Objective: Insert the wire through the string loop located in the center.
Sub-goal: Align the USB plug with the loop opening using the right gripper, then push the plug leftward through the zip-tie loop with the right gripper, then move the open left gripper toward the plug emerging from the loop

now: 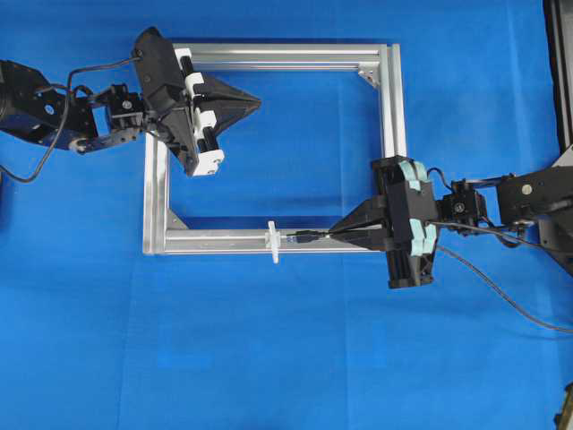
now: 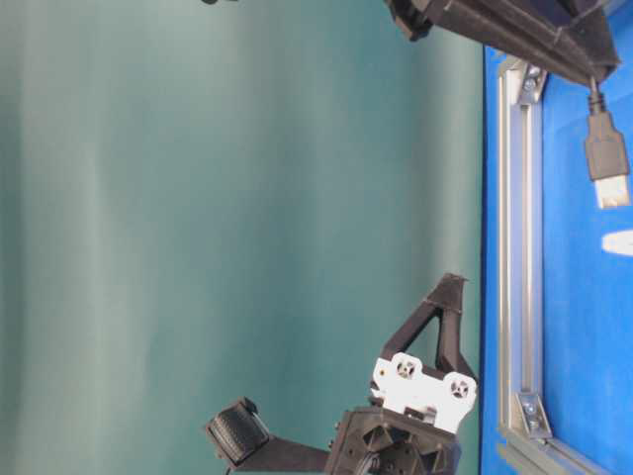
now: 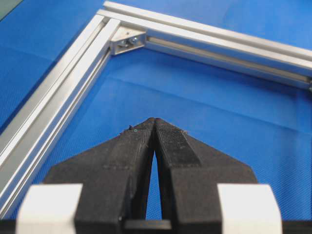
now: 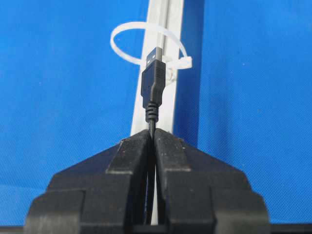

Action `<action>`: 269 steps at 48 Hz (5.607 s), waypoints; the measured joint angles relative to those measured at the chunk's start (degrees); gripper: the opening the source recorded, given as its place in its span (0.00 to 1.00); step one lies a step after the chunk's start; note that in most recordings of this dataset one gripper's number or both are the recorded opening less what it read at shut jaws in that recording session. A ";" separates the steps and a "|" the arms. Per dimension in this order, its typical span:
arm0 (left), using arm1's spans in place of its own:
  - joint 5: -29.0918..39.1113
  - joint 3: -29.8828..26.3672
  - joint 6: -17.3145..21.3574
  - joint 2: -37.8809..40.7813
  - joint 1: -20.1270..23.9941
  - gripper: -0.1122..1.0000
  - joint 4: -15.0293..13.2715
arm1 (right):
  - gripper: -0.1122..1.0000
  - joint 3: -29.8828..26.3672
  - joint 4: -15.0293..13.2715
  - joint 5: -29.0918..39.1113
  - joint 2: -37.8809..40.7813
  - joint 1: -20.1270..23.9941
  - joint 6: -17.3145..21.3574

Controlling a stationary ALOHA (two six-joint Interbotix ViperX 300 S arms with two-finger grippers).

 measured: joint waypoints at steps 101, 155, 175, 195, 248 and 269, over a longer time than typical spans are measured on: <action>0.00 -0.09 -0.09 0.00 0.00 0.10 0.00 | 0.08 -0.09 0.00 0.00 0.09 0.35 0.00; 0.00 -0.09 -0.09 -0.09 -0.44 0.10 0.09 | 0.08 -11.16 0.00 -0.09 10.20 0.35 0.00; 0.26 0.09 -0.09 0.00 -0.44 0.10 0.44 | 0.08 -11.87 0.00 -0.18 10.55 0.35 0.00; 2.72 0.53 -0.88 -0.26 -3.78 0.10 0.44 | 0.08 -11.87 0.00 -0.09 10.55 0.35 0.00; 2.90 1.23 -5.71 -2.64 -20.21 0.11 0.44 | 0.08 -11.87 -0.18 -0.09 10.55 0.35 -0.26; 3.08 1.32 -5.80 -2.55 -21.62 0.94 0.44 | 0.08 -11.87 -0.18 -0.09 10.63 0.35 -0.18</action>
